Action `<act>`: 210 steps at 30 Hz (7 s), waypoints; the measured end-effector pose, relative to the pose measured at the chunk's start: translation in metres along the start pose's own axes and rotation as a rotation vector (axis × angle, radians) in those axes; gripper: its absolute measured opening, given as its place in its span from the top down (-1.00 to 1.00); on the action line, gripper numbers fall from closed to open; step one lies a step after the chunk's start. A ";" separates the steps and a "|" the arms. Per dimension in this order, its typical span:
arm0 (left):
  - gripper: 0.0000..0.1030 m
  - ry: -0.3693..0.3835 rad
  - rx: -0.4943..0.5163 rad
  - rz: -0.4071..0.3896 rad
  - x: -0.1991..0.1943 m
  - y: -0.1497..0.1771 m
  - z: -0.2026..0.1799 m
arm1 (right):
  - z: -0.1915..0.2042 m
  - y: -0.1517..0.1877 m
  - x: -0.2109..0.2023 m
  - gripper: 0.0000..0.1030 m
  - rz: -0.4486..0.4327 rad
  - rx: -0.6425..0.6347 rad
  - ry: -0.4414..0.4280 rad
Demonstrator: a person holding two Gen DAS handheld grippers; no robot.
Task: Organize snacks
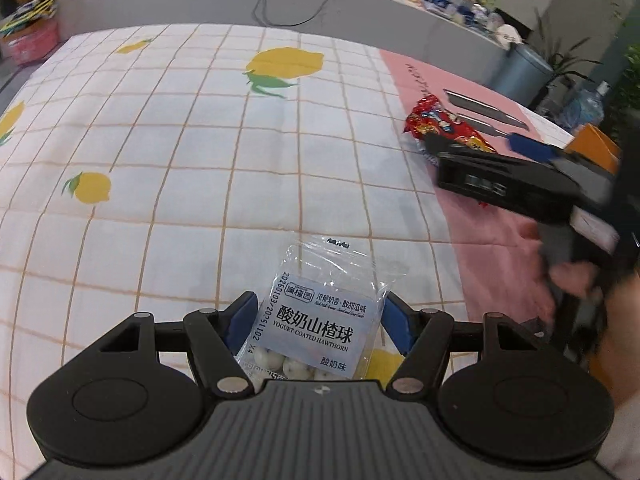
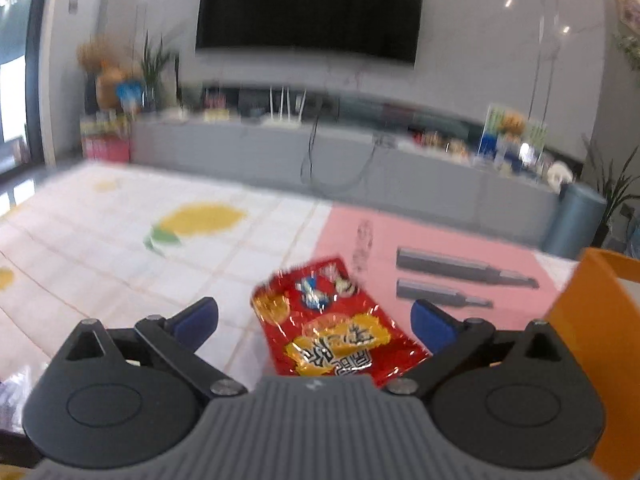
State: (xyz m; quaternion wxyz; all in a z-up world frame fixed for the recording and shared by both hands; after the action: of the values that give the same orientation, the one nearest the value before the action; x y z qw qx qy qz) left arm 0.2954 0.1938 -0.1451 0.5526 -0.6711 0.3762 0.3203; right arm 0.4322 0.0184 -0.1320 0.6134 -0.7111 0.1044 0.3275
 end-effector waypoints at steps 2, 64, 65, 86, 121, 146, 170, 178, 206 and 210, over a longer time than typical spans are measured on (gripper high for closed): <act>-0.50 0.012 -0.002 -0.004 -0.001 0.000 0.003 | 0.000 -0.002 0.012 -0.94 0.025 -0.025 0.009; -0.38 0.439 0.054 -0.326 -0.118 -0.024 -0.214 | -0.262 0.040 -0.199 -0.51 0.090 0.583 -0.112; -0.38 0.447 0.055 -0.329 -0.117 -0.027 -0.220 | -0.263 0.039 -0.191 -0.51 0.105 0.587 -0.105; -0.38 0.448 0.143 -0.267 -0.092 -0.036 -0.283 | -0.264 0.043 -0.174 -0.89 0.192 0.528 -0.029; -0.38 0.217 0.125 -0.078 0.004 -0.089 -0.356 | -0.344 0.050 -0.252 -0.93 -0.090 0.839 -0.030; -0.73 0.307 0.157 0.008 0.049 -0.087 -0.404 | -0.362 0.047 -0.268 -0.93 -0.133 0.805 0.051; -0.73 0.136 0.272 -0.281 -0.144 0.000 -0.362 | -0.304 0.051 -0.325 -0.94 0.125 0.726 0.108; -0.77 0.100 0.326 -0.394 -0.183 0.030 -0.363 | -0.248 0.078 -0.380 -0.94 0.169 0.570 0.204; -0.68 -0.083 0.265 -0.353 -0.186 0.104 -0.347 | -0.169 0.098 -0.424 -0.94 0.197 0.412 0.224; -0.68 -0.086 0.245 -0.335 -0.184 0.105 -0.342 | -0.166 0.099 -0.423 -0.94 0.199 0.394 0.233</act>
State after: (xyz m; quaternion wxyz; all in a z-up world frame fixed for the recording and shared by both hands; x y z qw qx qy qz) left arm 0.1160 -0.1256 0.0210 0.6913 -0.6376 0.2717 0.2045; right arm 0.1107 -0.2668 0.0448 0.6885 -0.5970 0.3057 0.2757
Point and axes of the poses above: each gripper's, at about its wrist camera, not at the fingertips, and x roughly the way its jaws point, z to its left, y to its underside, the point moved 4 cm from there along x, roughly the way its jaws point, and after that the axes turned 2 degrees about x, right-handed, at the moved point
